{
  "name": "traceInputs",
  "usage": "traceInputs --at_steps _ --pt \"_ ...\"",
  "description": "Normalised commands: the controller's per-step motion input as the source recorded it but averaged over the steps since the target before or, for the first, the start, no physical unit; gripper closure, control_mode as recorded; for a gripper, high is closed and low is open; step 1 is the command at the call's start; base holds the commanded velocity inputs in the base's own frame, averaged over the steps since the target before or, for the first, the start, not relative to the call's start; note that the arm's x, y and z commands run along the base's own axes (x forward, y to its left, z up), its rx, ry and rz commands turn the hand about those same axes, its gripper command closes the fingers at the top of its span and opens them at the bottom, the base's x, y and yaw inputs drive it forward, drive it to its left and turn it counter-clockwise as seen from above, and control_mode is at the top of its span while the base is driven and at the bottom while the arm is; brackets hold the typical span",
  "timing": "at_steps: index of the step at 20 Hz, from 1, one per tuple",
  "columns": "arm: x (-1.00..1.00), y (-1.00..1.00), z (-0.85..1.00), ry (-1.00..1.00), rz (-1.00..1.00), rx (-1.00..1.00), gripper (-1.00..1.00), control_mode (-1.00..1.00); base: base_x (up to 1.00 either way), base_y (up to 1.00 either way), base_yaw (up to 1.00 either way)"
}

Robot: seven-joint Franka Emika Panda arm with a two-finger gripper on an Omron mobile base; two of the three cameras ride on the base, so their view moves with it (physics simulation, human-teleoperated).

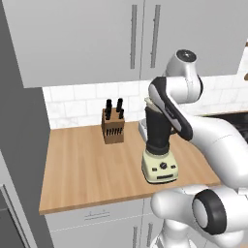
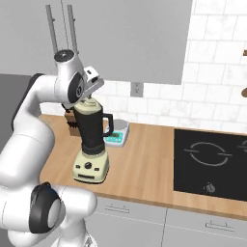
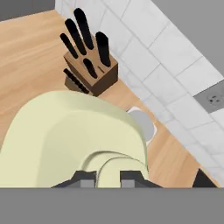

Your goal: Close the lid blender by securely placing the lid on top.

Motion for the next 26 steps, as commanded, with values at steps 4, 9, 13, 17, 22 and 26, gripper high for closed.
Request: traceInputs --at_steps 4,9,13,17,22,26 --pt "0.00 0.11 -0.05 -0.20 0.00 -0.04 1.00 -1.00 0.00 0.00 0.00" --pt "-0.09 0.31 -0.27 -0.16 0.00 -0.11 1.00 -1.00 0.00 0.00 0.00" --pt "0.00 0.34 -0.17 -0.10 0.00 -0.16 1.00 -1.00 0.00 0.00 0.00" --pt "0.00 0.02 -0.06 -0.01 0.00 -0.15 1.00 -1.00 0.00 0.00 0.00" --pt "0.00 -0.16 -0.05 0.00 0.00 -0.04 1.00 -1.00 0.00 0.00 0.00" --pt "0.00 -0.14 -0.11 0.00 0.00 -0.02 1.00 -1.00 0.00 0.00 0.00"
